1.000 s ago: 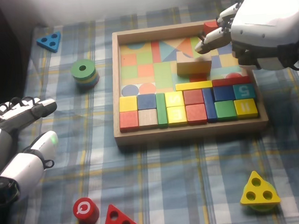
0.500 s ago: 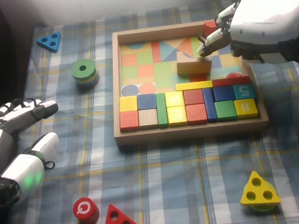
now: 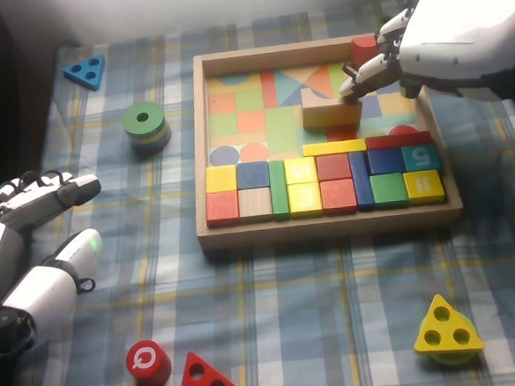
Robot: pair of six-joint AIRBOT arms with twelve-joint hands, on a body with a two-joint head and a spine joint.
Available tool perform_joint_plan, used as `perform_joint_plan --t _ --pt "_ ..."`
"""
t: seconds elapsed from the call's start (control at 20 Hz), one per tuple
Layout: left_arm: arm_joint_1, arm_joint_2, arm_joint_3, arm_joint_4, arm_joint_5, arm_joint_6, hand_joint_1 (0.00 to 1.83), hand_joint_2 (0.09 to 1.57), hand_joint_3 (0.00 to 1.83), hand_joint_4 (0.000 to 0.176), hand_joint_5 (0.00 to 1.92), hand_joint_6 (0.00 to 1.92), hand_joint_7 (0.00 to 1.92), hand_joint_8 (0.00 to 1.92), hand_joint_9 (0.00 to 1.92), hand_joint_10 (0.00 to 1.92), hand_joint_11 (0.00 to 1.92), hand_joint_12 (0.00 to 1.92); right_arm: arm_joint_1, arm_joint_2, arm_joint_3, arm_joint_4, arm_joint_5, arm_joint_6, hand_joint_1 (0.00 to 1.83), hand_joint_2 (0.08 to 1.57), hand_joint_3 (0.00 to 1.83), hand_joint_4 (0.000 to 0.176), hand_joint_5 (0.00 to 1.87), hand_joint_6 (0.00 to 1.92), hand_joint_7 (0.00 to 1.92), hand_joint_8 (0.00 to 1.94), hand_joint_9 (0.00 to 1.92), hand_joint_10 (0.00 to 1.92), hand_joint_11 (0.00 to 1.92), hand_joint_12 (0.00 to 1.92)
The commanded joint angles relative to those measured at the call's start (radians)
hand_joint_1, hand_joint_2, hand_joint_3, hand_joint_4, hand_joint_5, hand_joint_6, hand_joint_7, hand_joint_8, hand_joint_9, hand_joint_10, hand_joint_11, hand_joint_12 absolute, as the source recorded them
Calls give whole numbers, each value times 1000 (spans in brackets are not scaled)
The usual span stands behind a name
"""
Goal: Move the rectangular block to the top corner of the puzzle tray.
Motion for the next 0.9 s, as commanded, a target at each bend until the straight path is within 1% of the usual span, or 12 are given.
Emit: perform_joint_plan --t 0.0,0.05,0.1,0.15,0.25,0.3,0.35,0.4,0.45,0.6,0.75,0.85 --pt "-2 3 0 42 -110 -8 616 1398 0 14 594 0 428 0 282 1 0 257 13 5 -1 11 50 0 1588 1171 3 45 611 0 1241 1941 1418 1921 1469 1921" --pt "-2 3 0 42 -110 -8 608 1402 0 17 588 1 423 1 271 4 0 217 13 9 -2 11 46 1 1532 1191 12 91 611 0 1240 1941 1414 1921 1463 1921" --pt "-2 3 0 42 -110 -8 598 1401 0 19 589 2 422 1 269 4 0 207 13 14 -2 10 42 2 1563 1175 3 74 598 1 1232 1941 1407 1921 1453 1921" --pt "-2 3 0 42 -109 -8 587 1406 1 17 584 2 423 1 272 5 0 247 13 18 -1 7 36 2 1641 1157 0 23 606 3 1169 1941 1383 1921 1440 1921" --pt "-2 3 -1 42 -109 -9 580 1407 1 9 594 4 437 3 284 8 0 279 13 26 0 5 24 2 1598 1142 0 44 610 2 1070 1941 1259 1921 1301 1921" --pt "-2 3 -1 42 -109 -9 599 1404 0 0 599 3 445 2 291 8 0 320 13 28 1 3 20 2 1605 1146 0 19 605 0 1072 1941 1260 1921 1315 1921" --pt "-2 3 -1 42 -108 -9 569 1407 2 0 597 1 438 1 285 4 0 340 13 30 6 2 13 2 1592 1168 5 17 599 0 1089 1941 1276 1921 1338 1921" --pt "-2 3 -2 42 -107 -9 550 1410 2 0 590 1 430 1 278 1 0 309 13 30 11 2 6 2 1568 1183 10 43 584 0 1094 1941 1281 1921 1341 1921" --pt "-2 3 -1 42 -106 -9 573 1408 0 0 598 4 436 3 285 3 0 310 13 30 19 2 -1 2 1589 1170 2 21 609 6 1049 1941 1229 1921 1273 1921" --pt "-2 3 -2 43 -106 -9 576 1408 0 0 601 2 444 2 296 5 0 353 13 30 32 2 -13 2 1564 1187 6 52 623 2 1081 1941 1256 1921 1325 1921" --pt "-2 3 -2 43 -106 -9 618 1399 0 0 600 0 446 1 296 4 0 349 13 30 46 3 -25 2 1546 1191 2 28 605 2 1134 1941 1321 1921 1392 1921" --pt "-2 4 -3 43 -106 -9 609 1404 1 7 590 1 441 2 288 3 0 311 13 30 56 3 -32 2 1516 1199 3 33 581 2 1094 1941 1270 1921 1338 1921"
